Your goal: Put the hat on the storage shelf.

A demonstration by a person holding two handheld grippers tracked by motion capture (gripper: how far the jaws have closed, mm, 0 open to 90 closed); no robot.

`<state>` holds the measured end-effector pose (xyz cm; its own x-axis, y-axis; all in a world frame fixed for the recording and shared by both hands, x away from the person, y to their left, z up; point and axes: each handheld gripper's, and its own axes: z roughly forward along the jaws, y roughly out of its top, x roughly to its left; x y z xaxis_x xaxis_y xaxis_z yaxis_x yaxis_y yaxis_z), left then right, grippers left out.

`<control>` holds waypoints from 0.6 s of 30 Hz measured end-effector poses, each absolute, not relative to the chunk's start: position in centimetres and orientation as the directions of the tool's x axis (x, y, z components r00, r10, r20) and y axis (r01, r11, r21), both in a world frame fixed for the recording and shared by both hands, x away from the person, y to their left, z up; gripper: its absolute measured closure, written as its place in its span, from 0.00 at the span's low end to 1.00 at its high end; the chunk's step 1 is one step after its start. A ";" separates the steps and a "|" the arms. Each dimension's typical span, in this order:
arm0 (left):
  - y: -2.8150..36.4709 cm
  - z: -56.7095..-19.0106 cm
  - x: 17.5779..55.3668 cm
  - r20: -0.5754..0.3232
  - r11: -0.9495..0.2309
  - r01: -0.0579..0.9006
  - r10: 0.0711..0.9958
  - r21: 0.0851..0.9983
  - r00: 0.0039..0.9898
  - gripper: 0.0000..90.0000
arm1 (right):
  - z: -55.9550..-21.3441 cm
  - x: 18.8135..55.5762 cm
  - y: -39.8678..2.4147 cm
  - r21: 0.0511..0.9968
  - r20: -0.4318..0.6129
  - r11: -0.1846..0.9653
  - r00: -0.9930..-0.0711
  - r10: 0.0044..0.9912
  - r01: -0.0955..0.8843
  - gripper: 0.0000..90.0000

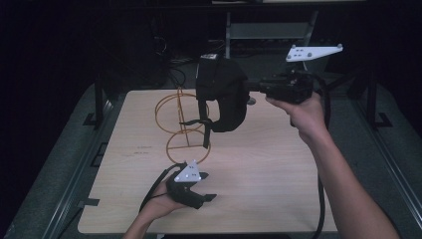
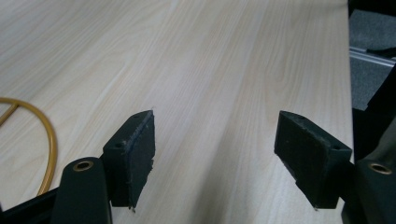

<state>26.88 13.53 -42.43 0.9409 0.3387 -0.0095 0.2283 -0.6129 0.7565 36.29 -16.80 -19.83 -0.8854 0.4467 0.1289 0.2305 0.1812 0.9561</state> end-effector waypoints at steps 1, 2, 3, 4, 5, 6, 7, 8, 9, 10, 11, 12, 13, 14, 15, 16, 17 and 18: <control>13.5 -42.5 26.9 -0.007 -0.615 0.226 0.338 0.755 0.941 0.32 | -19.7 36.4 -16.5 0.956 0.127 0.182 -0.886 0.445 0.229 0.98; 13.6 -42.4 26.9 -0.007 -0.613 0.226 0.338 0.757 0.941 0.32 | -19.3 36.6 -15.8 0.957 0.126 0.182 -0.890 0.438 0.225 0.98; 13.6 -42.4 26.9 -0.007 -0.613 0.226 0.338 0.757 0.941 0.32 | -19.2 36.8 -15.5 0.958 0.125 0.182 -0.893 0.433 0.222 0.98; 13.6 -42.4 27.0 -0.008 -0.610 0.225 0.337 0.760 0.941 0.32 | -19.2 36.8 -15.5 0.958 0.125 0.182 -0.893 0.433 0.222 0.98; 13.6 -42.4 27.1 -0.013 -0.606 0.231 0.341 0.761 0.940 0.32 | -18.9 37.0 -14.8 0.959 0.122 0.183 -0.897 0.425 0.217 0.98; 13.6 -42.5 27.1 -0.015 -0.604 0.233 0.343 0.762 0.939 0.32 | -18.7 37.2 -14.4 0.959 0.121 0.186 -0.899 0.420 0.216 0.98; 13.6 -42.5 27.1 -0.015 -0.604 0.233 0.343 0.762 0.939 0.32 | -18.7 37.2 -14.4 0.959 0.121 0.186 -0.899 0.420 0.216 0.98; 13.6 -42.5 27.2 -0.016 -0.602 0.232 0.342 0.764 0.940 0.32 | -18.6 37.3 -14.1 0.958 0.119 0.189 -0.901 0.417 0.214 0.98; 13.6 -42.6 27.2 -0.014 -0.603 0.231 0.343 0.763 0.939 0.32 | -18.2 37.7 -13.2 0.957 0.120 0.196 -0.905 0.409 0.215 0.98; 13.6 -42.6 27.3 -0.014 -0.604 0.232 0.343 0.762 0.939 0.32 | -18.2 37.7 -13.2 0.957 0.120 0.196 -0.905 0.409 0.215 0.98; 13.6 -42.6 27.3 -0.014 -0.605 0.231 0.342 0.762 0.940 0.32 | -18.0 38.1 -12.5 0.956 0.115 0.204 -0.908 0.403 0.212 0.98; 13.6 -42.7 27.3 -0.016 -0.604 0.232 0.341 0.763 0.940 0.32 | -18.0 38.1 -12.5 0.956 0.115 0.204 -0.908 0.403 0.212 0.98; 13.6 -42.7 27.3 -0.017 -0.603 0.233 0.341 0.763 0.940 0.32 | -17.8 38.2 -12.1 0.955 0.116 0.206 -0.909 0.400 0.213 0.98; 13.6 -42.6 27.3 -0.016 -0.604 0.232 0.341 0.763 0.940 0.32 | -17.8 38.5 -11.7 0.954 0.116 0.212 -0.910 0.397 0.214 0.98; 13.6 -42.6 27.3 -0.019 -0.600 0.233 0.342 0.765 0.940 0.32 | -17.7 38.7 -11.2 0.951 0.116 0.222 -0.912 0.393 0.216 0.98; 13.6 -42.6 27.3 -0.021 -0.599 0.235 0.342 0.765 0.939 0.32 | -17.6 39.0 -10.8 0.950 0.117 0.223 -0.914 0.389 0.217 0.98; 13.6 -42.6 27.3 -0.022 -0.595 0.236 0.343 0.768 0.939 0.32 | -17.6 39.3 -10.1 0.947 0.115 0.235 -0.914 0.389 0.219 0.98; 13.7 -42.6 27.4 -0.023 -0.592 0.235 0.343 0.771 0.939 0.32 | -17.6 39.3 -10.1 0.947 0.115 0.235 -0.914 0.389 0.219 0.98</control>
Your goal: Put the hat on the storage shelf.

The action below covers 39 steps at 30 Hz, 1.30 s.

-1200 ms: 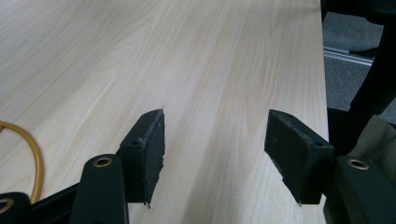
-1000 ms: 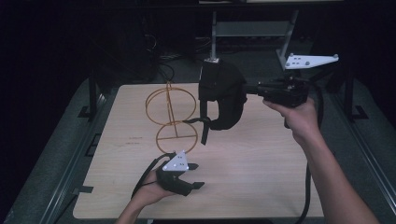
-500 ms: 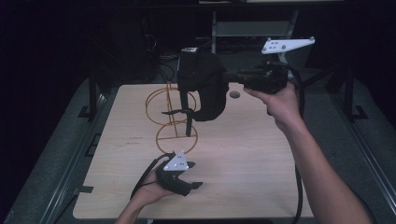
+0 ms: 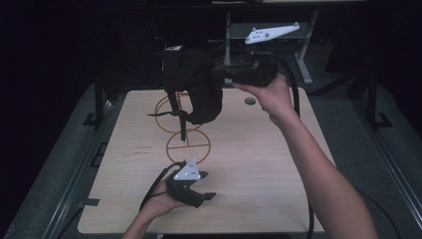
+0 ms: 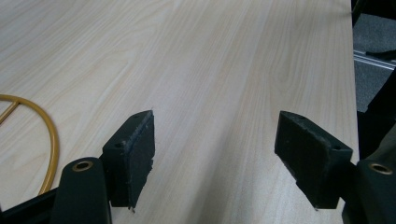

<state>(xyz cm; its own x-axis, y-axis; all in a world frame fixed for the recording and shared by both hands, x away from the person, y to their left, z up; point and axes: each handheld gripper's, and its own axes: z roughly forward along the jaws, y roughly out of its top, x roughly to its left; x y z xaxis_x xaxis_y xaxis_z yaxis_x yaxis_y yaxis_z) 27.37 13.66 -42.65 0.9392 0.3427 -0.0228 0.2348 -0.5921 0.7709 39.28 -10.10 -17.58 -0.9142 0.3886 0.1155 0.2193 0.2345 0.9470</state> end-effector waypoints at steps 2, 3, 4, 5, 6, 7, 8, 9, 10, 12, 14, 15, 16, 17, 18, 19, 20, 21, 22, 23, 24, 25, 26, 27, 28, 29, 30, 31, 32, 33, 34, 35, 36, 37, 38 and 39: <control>13.7 -42.6 27.3 -0.029 -0.591 0.246 0.352 0.768 0.935 0.32 | -17.6 39.7 -9.3 0.943 0.114 0.248 -0.915 0.387 0.223 0.98; 13.7 -42.6 27.4 -0.026 -0.598 0.245 0.351 0.763 0.936 0.32 | -17.6 40.1 -8.6 0.942 0.114 0.252 -0.917 0.383 0.222 0.98; 13.7 -42.5 27.4 -0.026 -0.599 0.247 0.352 0.762 0.936 0.32 | -17.6 40.2 -8.4 0.941 0.115 0.253 -0.918 0.380 0.223 0.98; 13.7 -42.6 27.4 -0.026 -0.594 0.243 0.349 0.766 0.937 0.32 | -17.6 40.3 -8.1 0.941 0.115 0.256 -0.918 0.379 0.223 0.98; 13.7 -42.6 27.5 -0.019 -0.597 0.234 0.343 0.767 0.939 0.32 | -17.6 40.3 -8.1 0.941 0.115 0.256 -0.918 0.379 0.223 0.98; 13.6 -42.6 27.5 -0.022 -0.598 0.237 0.344 0.766 0.939 0.32 | -17.6 40.6 -7.4 0.940 0.118 0.256 -0.920 0.373 0.225 0.98; 13.6 -42.7 27.5 -0.024 -0.599 0.238 0.342 0.765 0.939 0.32 | -17.6 40.6 -7.4 0.940 0.118 0.256 -0.920 0.373 0.225 0.98; 13.6 -42.7 27.5 -0.022 -0.601 0.236 0.342 0.764 0.940 0.32 | -17.6 40.9 -6.7 0.937 0.118 0.265 -0.923 0.367 0.225 0.98; 13.5 -42.7 27.5 -0.019 -0.603 0.232 0.339 0.763 0.941 0.32 | -17.6 40.9 -6.7 0.937 0.118 0.265 -0.923 0.367 0.225 0.98; 13.5 -42.8 27.5 -0.022 -0.600 0.235 0.339 0.765 0.940 0.32 | -17.6 41.2 -6.0 0.936 0.123 0.268 -0.924 0.361 0.229 0.98; 13.4 -42.8 27.4 -0.022 -0.601 0.233 0.337 0.764 0.941 0.32 | -17.6 41.5 -5.3 0.933 0.126 0.273 -0.925 0.359 0.233 0.98; 13.4 -42.8 27.4 -0.016 -0.604 0.229 0.336 0.764 0.942 0.32 | -17.7 41.7 -4.6 0.932 0.125 0.277 -0.926 0.356 0.232 0.98; 13.4 -42.8 27.4 -0.016 -0.604 0.229 0.336 0.764 0.942 0.32 | -17.7 41.7 -4.6 0.932 0.125 0.277 -0.926 0.356 0.232 0.98; 13.5 -42.8 27.4 -0.016 -0.602 0.226 0.334 0.766 0.943 0.32 | -17.8 42.0 -3.9 0.930 0.122 0.286 -0.926 0.357 0.233 0.98; 13.5 -42.7 27.4 -0.012 -0.605 0.222 0.330 0.765 0.944 0.32 | -17.9 42.1 -3.5 0.928 0.127 0.288 -0.927 0.354 0.237 0.98; 13.5 -42.7 27.4 -0.012 -0.605 0.222 0.330 0.765 0.944 0.32 | -18.0 42.2 -3.3 0.926 0.130 0.289 -0.926 0.355 0.241 0.98; 13.5 -42.7 27.3 -0.011 -0.608 0.220 0.328 0.763 0.945 0.32 | -18.0 42.2 -3.3 0.926 0.130 0.289 -0.926 0.355 0.241 0.98; 13.5 -42.7 27.3 -0.012 -0.607 0.220 0.328 0.764 0.945 0.32 | -18.3 42.6 -2.6 0.921 0.130 0.303 -0.925 0.357 0.246 0.98; 13.5 -42.7 27.4 -0.011 -0.607 0.221 0.329 0.763 0.944 0.32 | -18.4 42.7 -2.3 0.919 0.133 0.305 -0.926 0.355 0.249 0.98; 13.6 -42.6 27.4 -0.006 -0.609 0.216 0.327 0.763 0.945 0.32 | -18.5 42.9 -2.1 0.916 0.134 0.312 -0.926 0.352 0.251 0.98; 13.6 -42.6 27.4 -0.006 -0.609 0.216 0.327 0.763 0.945 0.32 | -18.5 42.9 -2.1 0.916 0.134 0.312 -0.926 0.352 0.251 0.98; 13.6 -42.6 27.5 0.003 -0.613 0.208 0.325 0.763 0.946 0.32 | -18.7 43.0 -1.7 0.915 0.137 0.313 -0.925 0.354 0.256 0.98; 13.6 -42.6 27.5 0.003 -0.610 0.211 0.329 0.764 0.944 0.32 | -19.0 43.2 -1.3 0.912 0.144 0.313 -0.921 0.361 0.265 0.98; 13.6 -42.7 27.5 0.001 -0.609 0.211 0.329 0.765 0.944 0.32 | -19.5 43.5 -0.6 0.907 0.141 0.325 -0.919 0.368 0.269 0.97; 13.6 -42.7 27.5 0.001 -0.609 0.211 0.329 0.765 0.944 0.32 | -19.5 43.5 -0.6 0.907 0.141 0.325 -0.919 0.368 0.269 0.97; 13.6 -42.7 27.4 -0.004 -0.609 0.216 0.330 0.764 0.944 0.32 | -19.8 43.8 -0.1 0.904 0.145 0.327 -0.916 0.373 0.276 0.96; 13.5 -42.7 27.4 -0.002 -0.611 0.213 0.327 0.763 0.945 0.32 | -19.8 43.8 -0.1 0.904 0.145 0.327 -0.916 0.373 0.276 0.96; 13.5 -42.8 27.4 0.002 -0.620 0.206 0.317 0.757 0.948 0.33 | -20.2 44.0 0.4 0.899 0.144 0.337 -0.916 0.376 0.280 0.91; 13.5 -42.8 27.4 0.002 -0.620 0.206 0.317 0.757 0.948 0.33 | -20.2 44.0 0.4 0.899 0.144 0.337 -0.916 0.376 0.280 0.91; 13.4 -42.8 27.3 0.005 -0.621 0.205 0.319 0.756 0.948 0.33 | -20.4 44.1 0.6 0.896 0.141 0.346 -0.917 0.372 0.278 0.84; 13.4 -42.8 27.3 -0.001 -0.620 0.210 0.321 0.756 0.947 0.33 | -20.5 44.2 0.8 0.892 0.151 0.346 -0.912 0.381 0.292 0.77; 13.5 -42.8 27.3 0.001 -0.619 0.209 0.320 0.757 0.947 0.33 | -20.6 44.2 0.8 0.887 0.146 0.358 -0.913 0.381 0.291 0.71; 13.5 -42.7 27.3 -0.003 -0.616 0.211 0.321 0.759 0.947 0.33 | -20.6 44.2 0.8 0.887 0.146 0.358 -0.913 0.381 0.291 0.71; 13.5 -42.7 27.3 -0.004 -0.614 0.214 0.325 0.760 0.946 0.33 | -20.7 44.2 0.8 0.883 0.145 0.365 -0.911 0.385 0.295 0.68; 13.5 -42.7 27.2 -0.011 -0.610 0.221 0.328 0.761 0.944 0.33 | -20.8 44.2 0.7 0.882 0.148 0.366 -0.911 0.385 0.298 0.67; 13.5 -42.7 27.3 -0.011 -0.609 0.221 0.330 0.762 0.944 0.33 | -21.0 44.2 0.3 0.879 0.155 0.367 -0.910 0.386 0.306 0.63</control>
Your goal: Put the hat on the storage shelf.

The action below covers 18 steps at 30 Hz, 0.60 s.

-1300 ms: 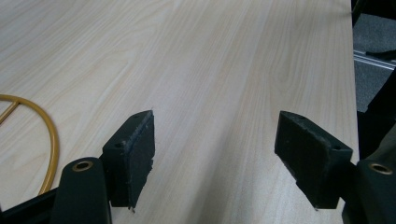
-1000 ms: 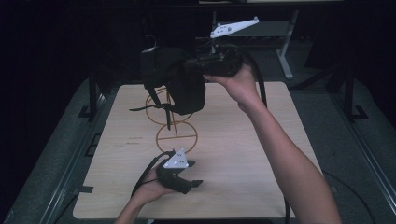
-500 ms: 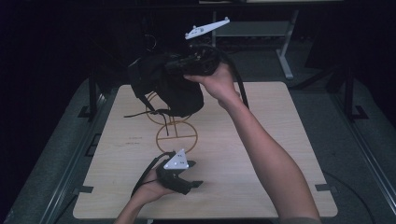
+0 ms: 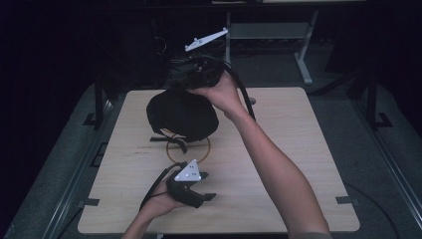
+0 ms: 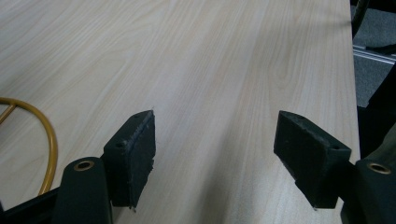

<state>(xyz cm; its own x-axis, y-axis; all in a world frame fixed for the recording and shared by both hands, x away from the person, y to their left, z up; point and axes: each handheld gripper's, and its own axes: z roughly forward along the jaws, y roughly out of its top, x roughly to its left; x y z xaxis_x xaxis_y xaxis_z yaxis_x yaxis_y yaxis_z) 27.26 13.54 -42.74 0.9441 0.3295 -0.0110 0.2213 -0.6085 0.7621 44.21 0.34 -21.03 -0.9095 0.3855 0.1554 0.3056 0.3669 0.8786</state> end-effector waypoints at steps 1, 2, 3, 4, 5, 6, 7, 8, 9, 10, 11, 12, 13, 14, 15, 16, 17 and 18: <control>13.5 -42.7 27.3 -0.011 -0.609 0.221 0.330 0.762 0.944 0.33 | -21.0 44.2 0.3 0.879 0.155 0.367 -0.910 0.386 0.306 0.63; 13.5 -42.8 27.2 -0.010 -0.613 0.222 0.330 0.758 0.944 0.33 | -21.3 44.2 -0.1 0.877 0.162 0.365 -0.907 0.389 0.313 0.61; 13.5 -42.8 27.2 -0.010 -0.613 0.222 0.330 0.758 0.944 0.33 | -21.3 44.2 -0.1 0.877 0.162 0.365 -0.907 0.389 0.313 0.61; 13.5 -42.8 27.2 -0.010 -0.615 0.223 0.330 0.756 0.944 0.33 | -21.5 44.2 -0.3 0.875 0.170 0.363 -0.904 0.391 0.322 0.60; 13.5 -42.8 27.2 -0.009 -0.615 0.222 0.329 0.756 0.944 0.33 | -21.7 44.2 -0.6 0.872 0.171 0.366 -0.903 0.394 0.324 0.58; 13.5 -42.8 27.2 -0.010 -0.616 0.223 0.331 0.756 0.944 0.33 | -22.0 44.2 -1.0 0.870 0.181 0.364 -0.902 0.393 0.333 0.56; 13.5 -42.8 27.2 -0.010 -0.616 0.223 0.331 0.756 0.944 0.33 | -22.0 44.2 -1.0 0.870 0.181 0.364 -0.902 0.393 0.333 0.56; 13.5 -42.8 27.2 -0.010 -0.614 0.224 0.332 0.757 0.943 0.33 | -22.3 44.2 -1.5 0.867 0.187 0.365 -0.899 0.396 0.341 0.53; 13.5 -42.8 27.2 -0.008 -0.611 0.222 0.332 0.760 0.943 0.33 | -22.5 44.1 -1.8 0.867 0.184 0.365 -0.899 0.397 0.339 0.52; 13.7 -42.8 27.2 -0.002 -0.617 0.219 0.332 0.756 0.943 0.33 | -22.6 44.1 -2.0 0.868 0.190 0.360 -0.898 0.397 0.342 0.51; 13.7 -42.8 27.2 -0.002 -0.617 0.219 0.332 0.756 0.943 0.33 | -22.7 44.0 -2.3 0.869 0.192 0.357 -0.898 0.396 0.343 0.50; 13.7 -42.9 27.2 -0.008 -0.613 0.227 0.339 0.757 0.941 0.33 | -22.8 43.9 -2.6 0.870 0.193 0.352 -0.896 0.401 0.345 0.48; 13.7 -42.9 27.2 -0.008 -0.610 0.226 0.339 0.760 0.941 0.33 | -22.9 43.8 -2.9 0.869 0.198 0.351 -0.894 0.401 0.349 0.46; 13.7 -42.9 27.2 -0.007 -0.610 0.226 0.339 0.760 0.941 0.33 | -22.9 43.8 -3.1 0.869 0.198 0.351 -0.895 0.400 0.349 0.45; 13.7 -43.0 27.2 -0.007 -0.613 0.226 0.338 0.757 0.941 0.33 | -23.0 43.6 -3.3 0.870 0.201 0.347 -0.895 0.399 0.350 0.44; 13.7 -43.0 27.2 -0.007 -0.615 0.227 0.339 0.755 0.941 0.32 | -23.1 43.5 -3.6 0.872 0.196 0.348 -0.896 0.397 0.345 0.42; 13.7 -43.0 27.2 -0.005 -0.617 0.227 0.339 0.753 0.941 0.32 | -23.2 43.4 -3.9 0.872 0.200 0.346 -0.896 0.396 0.347 0.41; 13.7 -43.0 27.2 -0.004 -0.617 0.226 0.339 0.754 0.941 0.32 | -23.2 43.3 -4.1 0.872 0.201 0.343 -0.896 0.396 0.348 0.40</control>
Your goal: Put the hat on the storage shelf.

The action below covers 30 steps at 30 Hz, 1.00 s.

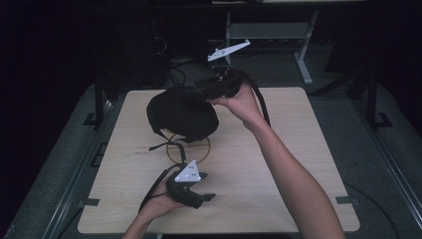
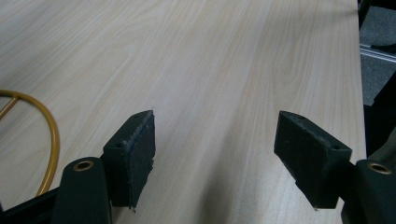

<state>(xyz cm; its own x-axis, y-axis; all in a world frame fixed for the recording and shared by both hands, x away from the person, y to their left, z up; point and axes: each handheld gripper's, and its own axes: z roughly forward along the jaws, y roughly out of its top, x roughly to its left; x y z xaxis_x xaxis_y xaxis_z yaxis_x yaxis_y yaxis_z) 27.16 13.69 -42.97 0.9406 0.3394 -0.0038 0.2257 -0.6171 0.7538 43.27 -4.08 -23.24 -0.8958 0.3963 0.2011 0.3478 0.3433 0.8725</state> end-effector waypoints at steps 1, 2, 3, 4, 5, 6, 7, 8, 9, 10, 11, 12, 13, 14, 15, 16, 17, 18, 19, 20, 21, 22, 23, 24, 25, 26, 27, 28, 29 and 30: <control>13.7 -43.0 27.2 -0.004 -0.617 0.226 0.339 0.754 0.941 0.32 | -23.3 43.1 -4.3 0.874 0.203 0.340 -0.896 0.396 0.348 0.40; 13.7 -42.9 27.2 -0.004 -0.615 0.226 0.341 0.756 0.940 0.32 | -23.3 43.1 -4.3 0.874 0.203 0.340 -0.896 0.396 0.348 0.40; 13.7 -42.9 27.2 -0.004 -0.612 0.228 0.345 0.758 0.939 0.32 | -23.3 43.0 -4.4 0.873 0.203 0.341 -0.896 0.395 0.349 0.39; 13.8 -42.9 27.2 -0.004 -0.610 0.230 0.348 0.758 0.937 0.32 | -23.3 42.8 -4.7 0.875 0.201 0.340 -0.897 0.393 0.345 0.38; 13.8 -42.9 27.2 -0.004 -0.610 0.230 0.348 0.758 0.937 0.32 | -23.3 42.8 -4.7 0.875 0.201 0.340 -0.897 0.393 0.345 0.38; 13.9 -42.8 27.2 -0.004 -0.608 0.230 0.349 0.759 0.937 0.32 | -23.3 42.7 -4.8 0.875 0.200 0.340 -0.897 0.395 0.344 0.37; 13.9 -42.8 27.2 -0.003 -0.608 0.229 0.349 0.760 0.937 0.32 | -23.3 42.5 -5.0 0.875 0.195 0.342 -0.896 0.399 0.343 0.36; 13.9 -42.8 27.1 -0.002 -0.608 0.228 0.349 0.760 0.937 0.32 | -23.3 42.2 -5.3 0.878 0.193 0.339 -0.897 0.397 0.339 0.35; 13.9 -42.8 27.1 -0.001 -0.608 0.226 0.348 0.761 0.937 0.32 | -23.3 42.1 -5.5 0.880 0.189 0.337 -0.898 0.398 0.335 0.35; 13.9 -42.8 27.1 0.002 -0.610 0.224 0.347 0.760 0.938 0.32 | -23.3 42.0 -5.7 0.881 0.190 0.334 -0.896 0.401 0.336 0.33; 13.9 -42.8 27.1 0.002 -0.610 0.224 0.347 0.760 0.938 0.32 | -23.4 41.9 -5.8 0.882 0.188 0.331 -0.895 0.404 0.335 0.33; 13.9 -42.8 27.1 0.003 -0.611 0.222 0.344 0.760 0.939 0.32 | -23.4 41.9 -5.8 0.882 0.188 0.331 -0.895 0.404 0.335 0.33; 13.8 -42.8 27.1 0.003 -0.612 0.222 0.344 0.759 0.939 0.32 | -23.4 41.8 -6.0 0.880 0.192 0.332 -0.895 0.403 0.339 0.33; 13.8 -42.9 27.1 0.002 -0.612 0.222 0.344 0.759 0.939 0.32 | -23.5 41.7 -6.2 0.880 0.191 0.333 -0.894 0.405 0.339 0.33; 13.8 -42.9 27.1 0.002 -0.611 0.222 0.344 0.760 0.939 0.32 | -23.6 41.6 -6.4 0.881 0.188 0.333 -0.894 0.406 0.337 0.32; 13.9 -42.8 27.1 0.002 -0.610 0.222 0.344 0.761 0.939 0.32 | -23.7 41.6 -6.7 0.880 0.189 0.332 -0.892 0.410 0.339 0.32; 13.9 -42.8 27.1 0.003 -0.607 0.223 0.347 0.763 0.938 0.32 | -23.8 41.5 -6.9 0.879 0.190 0.331 -0.890 0.415 0.342 0.31; 13.9 -42.8 27.1 0.003 -0.607 0.223 0.347 0.763 0.938 0.32 | -23.8 41.5 -7.1 0.879 0.190 0.332 -0.889 0.416 0.343 0.31; 13.9 -42.8 27.1 0.001 -0.608 0.225 0.348 0.762 0.937 0.32 | -23.8 41.5 -7.1 0.879 0.190 0.332 -0.889 0.416 0.343 0.31; 13.9 -42.8 27.1 -0.004 -0.600 0.229 0.352 0.766 0.936 0.32 | -23.9 41.4 -7.4 0.879 0.189 0.330 -0.887 0.422 0.344 0.30; 13.9 -42.8 27.1 -0.005 -0.598 0.230 0.354 0.768 0.935 0.32 | -24.0 41.4 -7.6 0.879 0.188 0.330 -0.886 0.423 0.344 0.30; 13.9 -42.8 27.1 -0.005 -0.598 0.230 0.354 0.768 0.935 0.32 | -24.0 41.4 -7.6 0.879 0.188 0.330 -0.886 0.423 0.344 0.30; 13.9 -42.8 27.2 -0.003 -0.599 0.230 0.356 0.767 0.934 0.32 | -24.0 41.3 -7.7 0.879 0.189 0.329 -0.886 0.424 0.345 0.29; 14.0 -42.8 27.2 -0.003 -0.598 0.232 0.359 0.767 0.933 0.32 | -24.1 41.2 -8.1 0.878 0.190 0.328 -0.883 0.429 0.348 0.29; 14.0 -42.8 27.2 -0.003 -0.598 0.232 0.359 0.767 0.933 0.32 | -24.1 41.2 -8.2 0.878 0.189 0.329 -0.884 0.429 0.347 0.29; 14.0 -42.8 27.2 -0.005 -0.596 0.234 0.360 0.768 0.933 0.32 | -24.2 41.1 -8.4 0.878 0.188 0.330 -0.883 0.431 0.348 0.28; 14.0 -42.8 27.1 -0.005 -0.595 0.234 0.361 0.769 0.933 0.32 | -24.2 41.1 -8.4 0.878 0.188 0.330 -0.883 0.431 0.348 0.28; 14.0 -42.8 27.1 -0.004 -0.594 0.233 0.361 0.770 0.933 0.32 | -24.4 41.0 -8.8 0.878 0.189 0.327 -0.881 0.434 0.349 0.28; 14.0 -42.8 27.1 -0.004 -0.595 0.233 0.360 0.769 0.933 0.32 | -24.4 40.9 -9.0 0.877 0.192 0.325 -0.879 0.436 0.353 0.28; 14.0 -42.8 27.1 -0.004 -0.595 0.233 0.360 0.769 0.933 0.32 | -24.5 40.9 -9.2 0.877 0.194 0.324 -0.878 0.438 0.355 0.28</control>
